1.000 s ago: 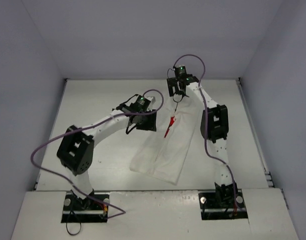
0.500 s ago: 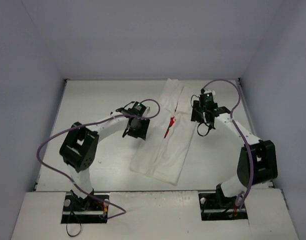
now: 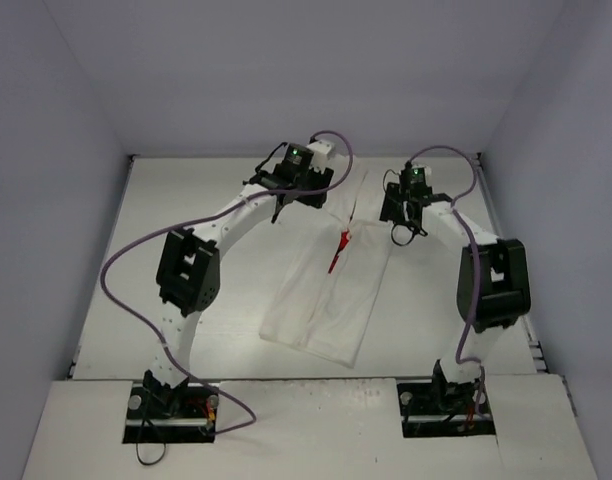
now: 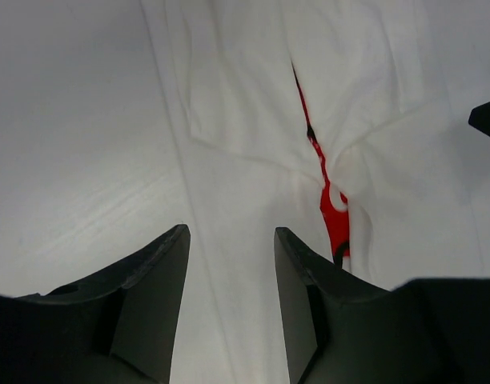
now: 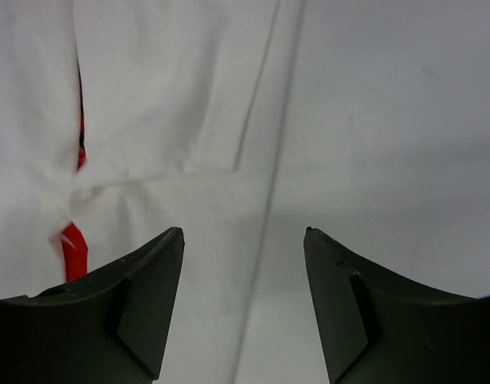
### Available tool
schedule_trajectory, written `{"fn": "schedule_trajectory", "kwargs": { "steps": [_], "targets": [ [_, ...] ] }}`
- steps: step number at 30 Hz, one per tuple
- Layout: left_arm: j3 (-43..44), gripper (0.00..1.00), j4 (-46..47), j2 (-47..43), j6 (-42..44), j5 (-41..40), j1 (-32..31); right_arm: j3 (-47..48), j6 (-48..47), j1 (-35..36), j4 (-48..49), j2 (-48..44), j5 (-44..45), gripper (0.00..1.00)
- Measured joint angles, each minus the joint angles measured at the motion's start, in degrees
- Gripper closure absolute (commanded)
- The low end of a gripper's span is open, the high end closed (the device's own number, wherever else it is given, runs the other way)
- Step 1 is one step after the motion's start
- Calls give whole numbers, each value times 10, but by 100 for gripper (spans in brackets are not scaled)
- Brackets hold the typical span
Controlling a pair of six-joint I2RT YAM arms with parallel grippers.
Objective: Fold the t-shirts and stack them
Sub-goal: Rotate the tshirt 90 degrees
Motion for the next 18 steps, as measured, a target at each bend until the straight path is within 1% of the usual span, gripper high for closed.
{"fn": "schedule_trajectory", "kwargs": {
  "steps": [4,9,11,13,16,18],
  "targets": [
    [104,57,19,124,13,-11,5,77,0,0,12,97,-1,49],
    [169,57,31,238,19,-37,8,155,-1,-1,8,195,-1,50],
    [208,57,34,257,20,-53,8,184,-3,0,8,221,0,50],
    [227,60,36,268,15,-73,8,207,-4,0,8,235,-1,50],
    [226,67,34,275,-3,-105,10,235,-7,1,8,252,-1,49],
    [211,69,40,271,-27,-125,11,255,-16,2,5,268,-4,49]
  ]
}}
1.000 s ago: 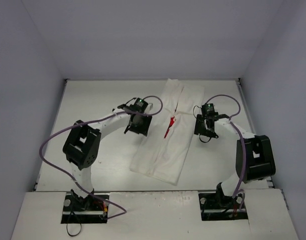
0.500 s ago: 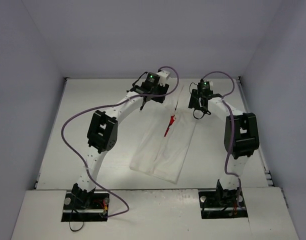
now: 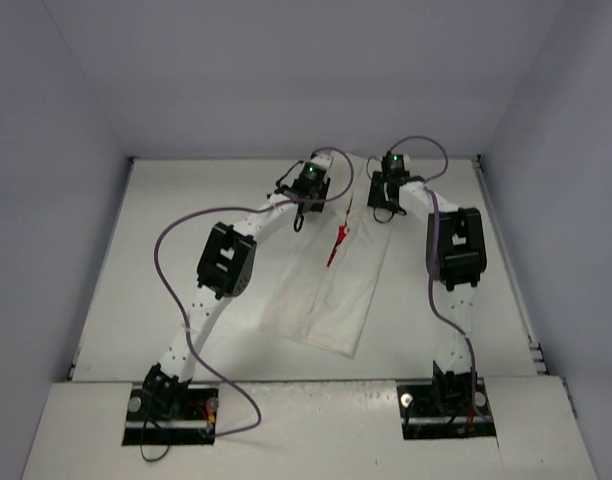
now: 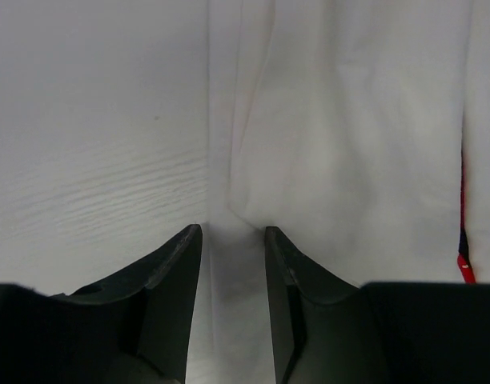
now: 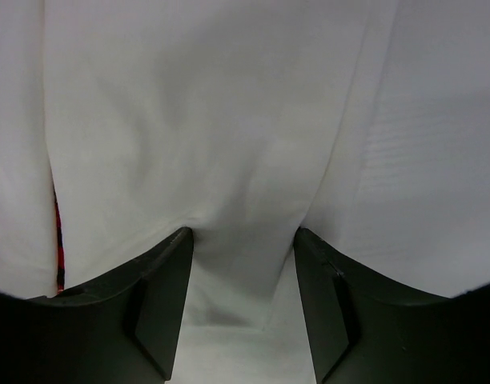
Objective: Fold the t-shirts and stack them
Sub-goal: Rotate the tshirt 90 degrees, then grab the bottom of the folded rectangular tshirt with both arms
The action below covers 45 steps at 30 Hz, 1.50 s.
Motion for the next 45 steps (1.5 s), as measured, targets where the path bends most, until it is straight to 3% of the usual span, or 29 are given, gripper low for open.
{"fn": "schedule_trajectory", "kwargs": {
  "steps": [11,16,18,21,23,26,28,30,32,38,45],
  "targets": [
    [-265,67,32,-158,-154,-79,21,154,-48,27,-29,95,-55,49],
    [-269,58,6,-171,-156,-74,34,174,-67,40,-41,103,-58,47],
    [-243,54,-29,-171,-151,-66,47,177,-74,40,-48,102,-56,36],
    [-212,49,-68,-190,-138,-50,72,166,-82,34,-58,83,-45,9],
    [-215,41,-98,-234,-130,-39,87,126,-84,27,-67,37,-39,2],
    [-261,41,-119,-343,-131,-16,99,24,-75,11,-60,-77,-31,8],
    [-332,41,-123,-444,-145,2,94,-67,-64,0,-59,-179,-26,24],
    [-400,41,-123,-531,-166,12,72,-150,-52,-10,-54,-274,-22,54],
    [-469,42,-126,-595,-189,16,31,-232,-35,-13,-51,-357,-21,67],
    [-640,42,-137,-617,-278,46,-92,-443,20,0,-70,-497,-58,61],
    [-736,42,-154,-610,-361,55,-120,-582,79,31,-102,-573,-96,54]
  ]
}}
